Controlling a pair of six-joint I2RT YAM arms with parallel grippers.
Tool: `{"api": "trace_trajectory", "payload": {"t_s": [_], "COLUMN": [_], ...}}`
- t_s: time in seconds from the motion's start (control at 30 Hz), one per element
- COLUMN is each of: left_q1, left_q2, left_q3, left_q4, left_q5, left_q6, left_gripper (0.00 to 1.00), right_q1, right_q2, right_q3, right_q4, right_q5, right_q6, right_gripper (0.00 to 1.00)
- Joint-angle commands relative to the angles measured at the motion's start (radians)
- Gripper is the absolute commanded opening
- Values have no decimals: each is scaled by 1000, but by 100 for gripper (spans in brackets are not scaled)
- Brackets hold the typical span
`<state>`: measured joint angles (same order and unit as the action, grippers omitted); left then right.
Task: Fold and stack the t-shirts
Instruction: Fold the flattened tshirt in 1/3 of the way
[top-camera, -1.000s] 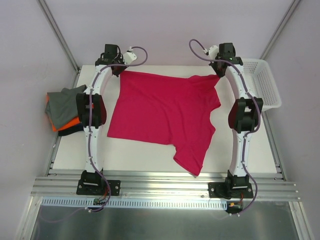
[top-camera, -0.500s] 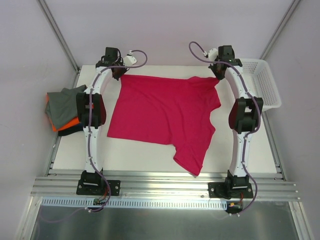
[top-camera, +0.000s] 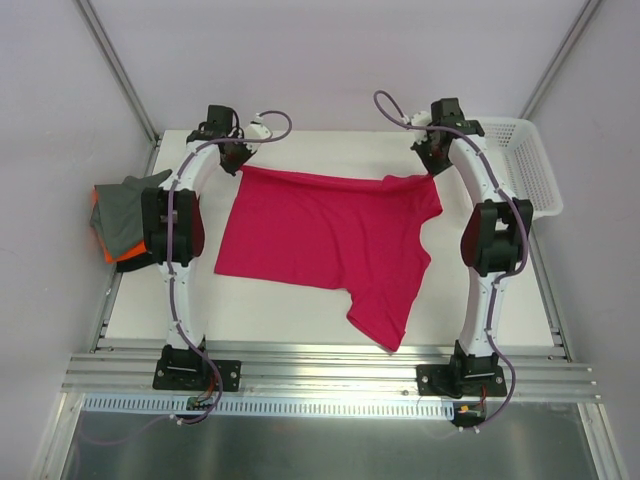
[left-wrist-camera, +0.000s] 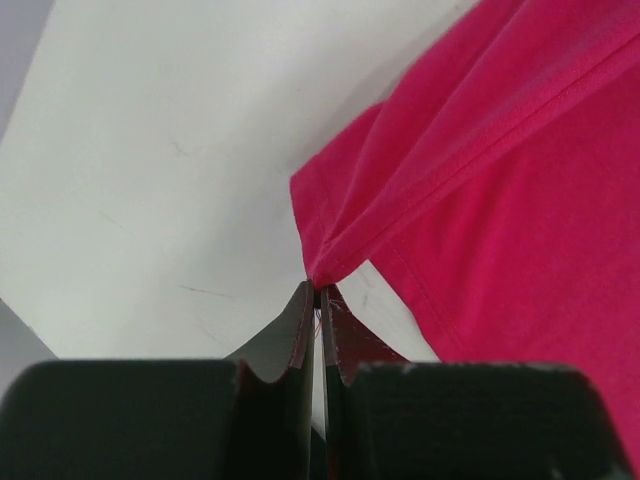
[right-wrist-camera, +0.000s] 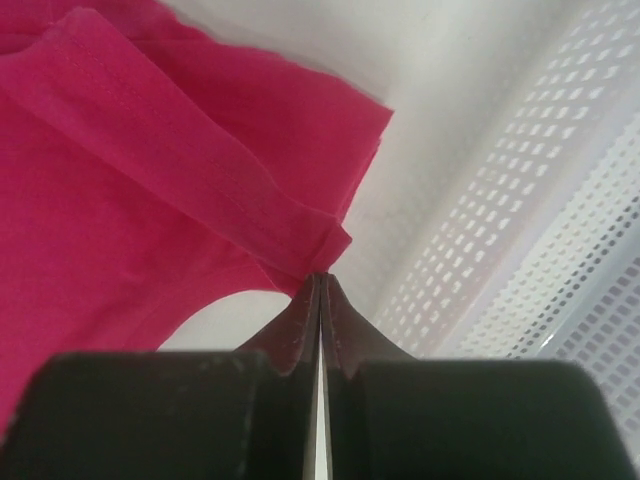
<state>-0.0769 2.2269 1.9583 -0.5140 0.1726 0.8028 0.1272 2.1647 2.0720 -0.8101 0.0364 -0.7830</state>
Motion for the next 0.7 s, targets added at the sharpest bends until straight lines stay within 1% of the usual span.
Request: {"api": "trace_trajectory", "payload": {"t_s": [0.0, 0.03, 0.07, 0.37, 0.67], "left_q1": [9, 9, 9, 17, 37], "left_q2": [-85, -90, -93, -107, -136], "left_q3": [-51, -59, -65, -101, -114], "left_q4": [-7, -8, -9, -9, -9], "left_q5": [41, 39, 41, 34, 16], "left_q6": [-30, -31, -31, -36, -44], "left_gripper": [0, 0, 0, 0, 0], "right_q1": [11, 12, 14, 15, 8], "right_q2": [-60, -60, -62, -112, -144], "right_q3": [-16, -27, -35, -131, -154], "right_q4": [-64, -79, -87, -112, -115], "right_q5": [-29, -29, -61, -75, -72], "right_q6": [37, 44, 47, 57, 57], "right_gripper": [0, 1, 1, 0, 0]}}
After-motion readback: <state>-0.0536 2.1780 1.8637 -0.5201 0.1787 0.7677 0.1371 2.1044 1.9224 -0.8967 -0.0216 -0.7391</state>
